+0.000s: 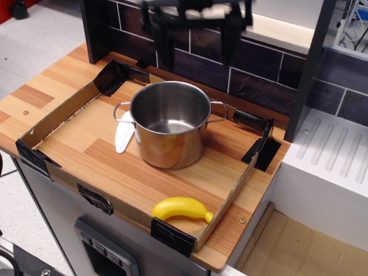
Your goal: Upright metal pot
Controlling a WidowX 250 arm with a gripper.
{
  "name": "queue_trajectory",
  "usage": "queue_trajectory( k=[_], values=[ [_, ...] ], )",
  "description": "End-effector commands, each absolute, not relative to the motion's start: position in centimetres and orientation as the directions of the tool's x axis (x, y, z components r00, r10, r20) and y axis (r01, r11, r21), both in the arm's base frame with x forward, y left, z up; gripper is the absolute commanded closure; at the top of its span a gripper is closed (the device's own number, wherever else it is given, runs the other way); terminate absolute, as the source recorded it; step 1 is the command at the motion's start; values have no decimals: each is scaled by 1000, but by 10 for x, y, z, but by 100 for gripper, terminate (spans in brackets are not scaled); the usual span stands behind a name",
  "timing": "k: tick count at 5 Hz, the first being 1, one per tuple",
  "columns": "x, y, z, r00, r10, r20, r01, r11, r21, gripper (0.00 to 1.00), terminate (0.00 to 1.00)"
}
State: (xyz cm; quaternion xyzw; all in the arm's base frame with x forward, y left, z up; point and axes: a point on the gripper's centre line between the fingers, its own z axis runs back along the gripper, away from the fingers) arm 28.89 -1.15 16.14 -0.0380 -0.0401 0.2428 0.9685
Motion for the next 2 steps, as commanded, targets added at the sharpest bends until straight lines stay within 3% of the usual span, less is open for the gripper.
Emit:
queue_trajectory(
  k=[1,2],
  values=[
    [283,6,218,857,500,123,-486,865,-127,0,0],
    [283,6,218,857,500,123,-486,865,-127,0,100]
  ],
)
